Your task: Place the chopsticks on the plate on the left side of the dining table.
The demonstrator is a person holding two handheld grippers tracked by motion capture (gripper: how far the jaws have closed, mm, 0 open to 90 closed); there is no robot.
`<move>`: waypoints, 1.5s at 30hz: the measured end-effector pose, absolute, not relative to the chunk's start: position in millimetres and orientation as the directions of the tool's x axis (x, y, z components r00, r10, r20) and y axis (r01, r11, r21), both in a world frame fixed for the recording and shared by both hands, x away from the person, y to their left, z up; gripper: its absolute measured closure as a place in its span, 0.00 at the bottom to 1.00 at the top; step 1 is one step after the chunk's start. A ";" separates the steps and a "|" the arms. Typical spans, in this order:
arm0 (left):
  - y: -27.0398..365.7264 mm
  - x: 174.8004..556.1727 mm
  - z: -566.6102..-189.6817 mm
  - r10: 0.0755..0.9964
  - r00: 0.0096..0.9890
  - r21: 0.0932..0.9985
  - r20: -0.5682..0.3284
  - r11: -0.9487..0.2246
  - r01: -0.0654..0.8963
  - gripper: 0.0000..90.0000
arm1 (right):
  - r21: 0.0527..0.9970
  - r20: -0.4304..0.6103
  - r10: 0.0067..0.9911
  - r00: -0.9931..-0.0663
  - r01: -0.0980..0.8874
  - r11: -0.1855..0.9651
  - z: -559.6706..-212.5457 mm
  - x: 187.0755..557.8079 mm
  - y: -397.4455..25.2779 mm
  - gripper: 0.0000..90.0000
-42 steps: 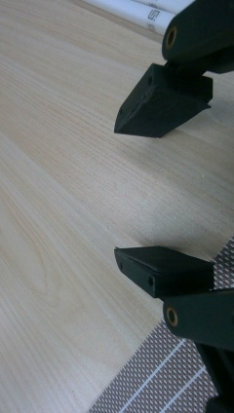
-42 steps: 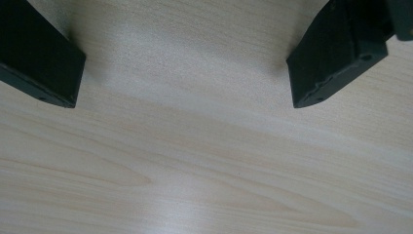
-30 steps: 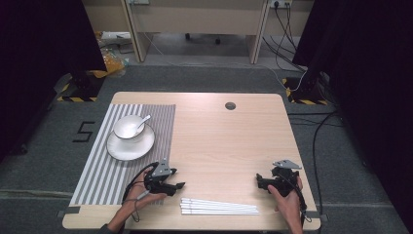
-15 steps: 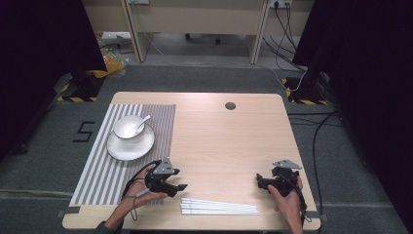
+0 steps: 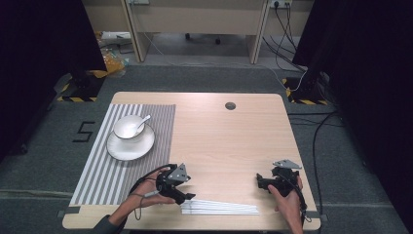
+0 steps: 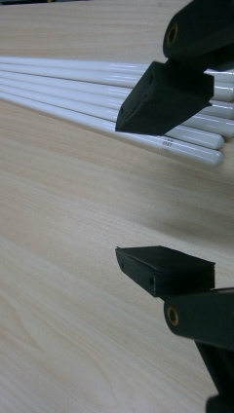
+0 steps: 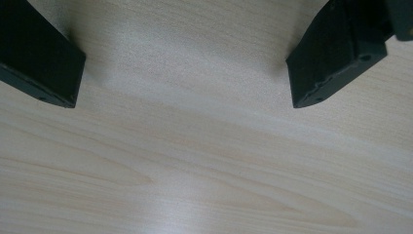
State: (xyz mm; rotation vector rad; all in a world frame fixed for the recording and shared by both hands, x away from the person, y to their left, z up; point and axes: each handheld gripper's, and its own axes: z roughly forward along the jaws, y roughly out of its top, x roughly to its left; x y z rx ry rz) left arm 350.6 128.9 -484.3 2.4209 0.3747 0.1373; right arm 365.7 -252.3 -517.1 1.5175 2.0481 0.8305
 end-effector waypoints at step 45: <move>91.2 352.0 -486.0 0.032 0.999 0.469 0.023 -0.883 0.018 0.93 | 0.700 -0.007 0.957 -0.291 0.682 0.213 -517.1 365.9 -252.5 0.00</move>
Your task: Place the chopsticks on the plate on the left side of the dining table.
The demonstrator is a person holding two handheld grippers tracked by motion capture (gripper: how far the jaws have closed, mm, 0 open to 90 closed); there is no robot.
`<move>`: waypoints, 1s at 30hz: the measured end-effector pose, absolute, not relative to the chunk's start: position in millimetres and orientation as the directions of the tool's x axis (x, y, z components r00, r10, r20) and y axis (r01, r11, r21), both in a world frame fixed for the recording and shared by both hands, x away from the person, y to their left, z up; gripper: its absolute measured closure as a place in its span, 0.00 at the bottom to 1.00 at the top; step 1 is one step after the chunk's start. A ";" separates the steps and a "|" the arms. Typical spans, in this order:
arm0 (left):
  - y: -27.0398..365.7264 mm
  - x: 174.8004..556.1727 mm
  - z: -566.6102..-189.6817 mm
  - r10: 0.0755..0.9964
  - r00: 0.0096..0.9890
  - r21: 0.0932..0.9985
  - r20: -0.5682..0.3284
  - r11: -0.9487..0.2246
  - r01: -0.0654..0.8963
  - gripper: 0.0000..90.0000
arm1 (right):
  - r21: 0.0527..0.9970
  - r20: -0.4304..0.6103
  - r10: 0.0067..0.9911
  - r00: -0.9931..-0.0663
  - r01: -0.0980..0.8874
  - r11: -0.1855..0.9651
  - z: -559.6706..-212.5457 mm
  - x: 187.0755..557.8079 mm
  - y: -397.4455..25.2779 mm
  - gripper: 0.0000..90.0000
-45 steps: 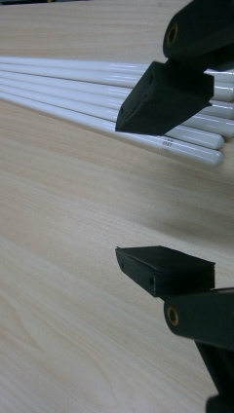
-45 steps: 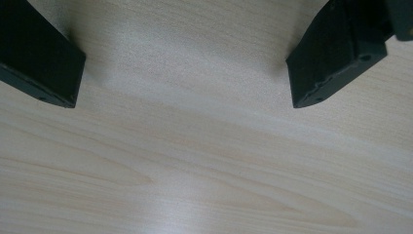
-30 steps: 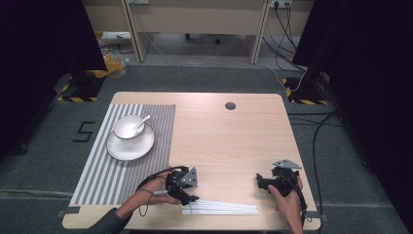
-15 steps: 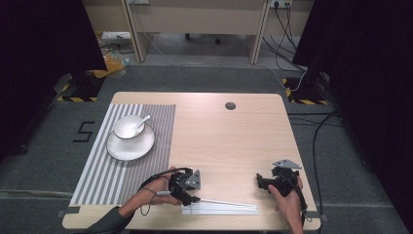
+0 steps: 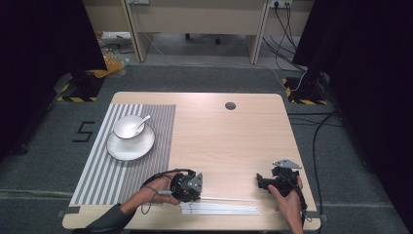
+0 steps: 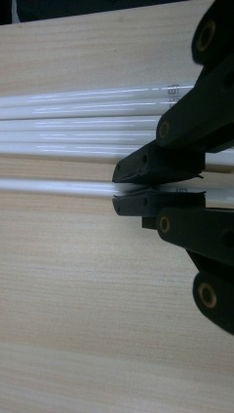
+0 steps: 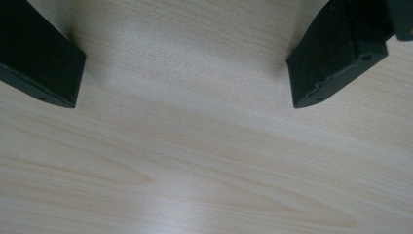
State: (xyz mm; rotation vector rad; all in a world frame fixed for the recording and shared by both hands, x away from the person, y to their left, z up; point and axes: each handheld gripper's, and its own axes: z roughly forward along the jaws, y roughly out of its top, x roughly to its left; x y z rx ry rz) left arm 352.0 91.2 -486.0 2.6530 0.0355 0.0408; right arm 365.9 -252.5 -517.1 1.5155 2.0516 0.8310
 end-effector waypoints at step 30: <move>98.8 366.1 -470.2 0.100 0.994 0.342 0.038 -0.936 0.082 0.83 | 0.700 -0.010 0.954 -0.299 0.679 0.220 -517.2 366.2 -252.9 0.00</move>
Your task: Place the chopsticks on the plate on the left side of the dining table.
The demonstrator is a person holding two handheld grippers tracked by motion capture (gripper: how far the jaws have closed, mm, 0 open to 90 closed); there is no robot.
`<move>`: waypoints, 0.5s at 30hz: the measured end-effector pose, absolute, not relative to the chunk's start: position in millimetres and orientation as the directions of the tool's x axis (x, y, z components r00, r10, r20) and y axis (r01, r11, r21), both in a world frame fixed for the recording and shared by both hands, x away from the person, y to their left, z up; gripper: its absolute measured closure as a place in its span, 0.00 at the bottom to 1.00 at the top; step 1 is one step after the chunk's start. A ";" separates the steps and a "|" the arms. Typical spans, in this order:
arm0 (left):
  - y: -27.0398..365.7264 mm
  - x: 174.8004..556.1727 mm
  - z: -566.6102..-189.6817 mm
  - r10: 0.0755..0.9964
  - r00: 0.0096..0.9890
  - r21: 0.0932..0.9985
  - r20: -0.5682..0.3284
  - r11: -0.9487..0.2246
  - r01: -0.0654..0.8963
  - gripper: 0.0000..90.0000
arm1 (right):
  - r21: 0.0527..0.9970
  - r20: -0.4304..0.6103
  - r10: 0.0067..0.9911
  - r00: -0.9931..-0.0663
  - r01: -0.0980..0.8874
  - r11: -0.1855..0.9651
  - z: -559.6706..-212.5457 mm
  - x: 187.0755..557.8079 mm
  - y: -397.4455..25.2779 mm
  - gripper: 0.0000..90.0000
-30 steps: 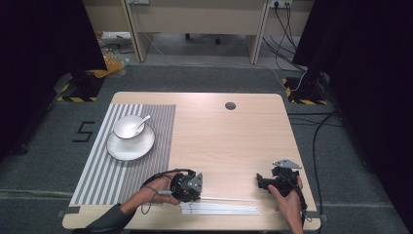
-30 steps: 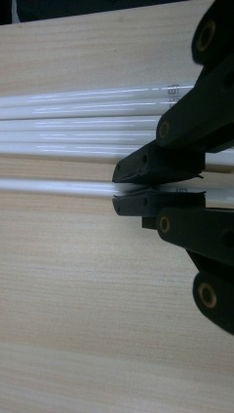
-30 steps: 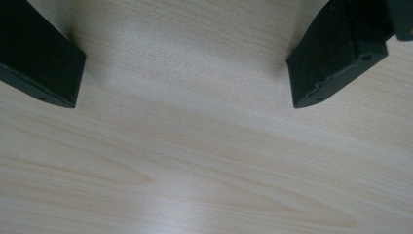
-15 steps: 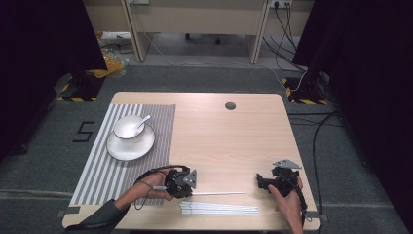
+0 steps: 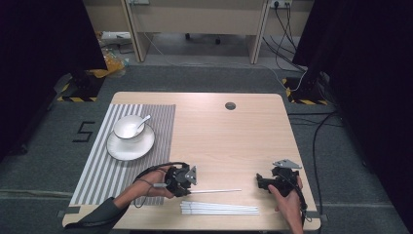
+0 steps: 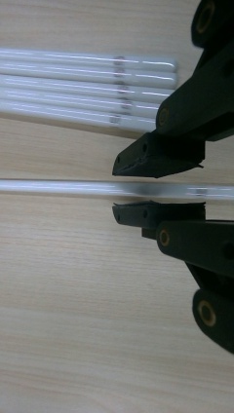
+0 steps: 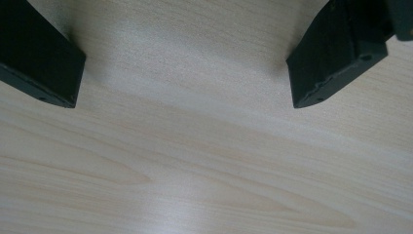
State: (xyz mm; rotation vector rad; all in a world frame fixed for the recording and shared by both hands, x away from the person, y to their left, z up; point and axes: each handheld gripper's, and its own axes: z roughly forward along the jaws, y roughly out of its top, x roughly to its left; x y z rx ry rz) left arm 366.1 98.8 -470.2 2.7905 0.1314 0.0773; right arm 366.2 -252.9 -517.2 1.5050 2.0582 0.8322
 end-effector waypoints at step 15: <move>58.2 370.8 -470.9 0.087 0.996 0.274 0.028 -0.959 0.076 0.84 | 0.700 -0.010 0.953 -0.302 0.678 0.222 -517.2 366.2 -252.8 0.00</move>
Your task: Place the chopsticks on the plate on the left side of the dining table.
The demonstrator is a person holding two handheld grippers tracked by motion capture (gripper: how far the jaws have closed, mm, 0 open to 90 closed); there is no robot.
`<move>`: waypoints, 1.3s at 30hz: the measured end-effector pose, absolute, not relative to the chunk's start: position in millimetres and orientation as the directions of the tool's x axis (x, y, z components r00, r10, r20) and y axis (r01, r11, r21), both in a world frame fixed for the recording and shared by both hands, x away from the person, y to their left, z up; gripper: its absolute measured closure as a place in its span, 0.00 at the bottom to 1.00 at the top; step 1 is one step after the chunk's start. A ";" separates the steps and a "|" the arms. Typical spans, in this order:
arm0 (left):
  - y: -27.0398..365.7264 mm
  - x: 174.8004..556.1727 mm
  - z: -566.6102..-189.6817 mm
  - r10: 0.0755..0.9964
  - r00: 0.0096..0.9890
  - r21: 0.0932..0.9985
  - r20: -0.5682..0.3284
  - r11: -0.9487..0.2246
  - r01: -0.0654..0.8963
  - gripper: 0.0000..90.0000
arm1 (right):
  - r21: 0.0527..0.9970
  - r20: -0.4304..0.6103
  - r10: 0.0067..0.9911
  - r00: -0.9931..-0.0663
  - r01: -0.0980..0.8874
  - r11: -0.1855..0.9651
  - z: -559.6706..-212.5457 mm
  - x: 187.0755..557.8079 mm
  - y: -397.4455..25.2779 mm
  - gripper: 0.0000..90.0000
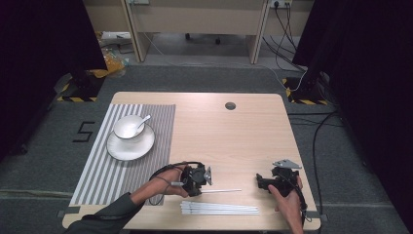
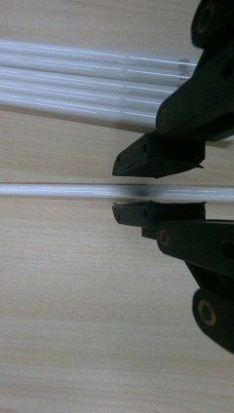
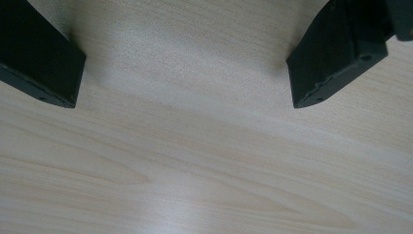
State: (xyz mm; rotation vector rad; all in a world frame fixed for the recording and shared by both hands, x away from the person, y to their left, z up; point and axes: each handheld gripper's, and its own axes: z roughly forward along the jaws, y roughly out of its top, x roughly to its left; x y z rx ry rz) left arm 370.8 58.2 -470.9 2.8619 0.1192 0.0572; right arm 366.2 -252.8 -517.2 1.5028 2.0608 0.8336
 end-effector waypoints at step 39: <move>31.4 384.1 -473.4 0.137 0.988 0.140 -0.067 -0.979 0.145 0.94 | 0.700 -0.007 0.952 -0.307 0.678 0.224 -517.3 366.0 -252.3 0.00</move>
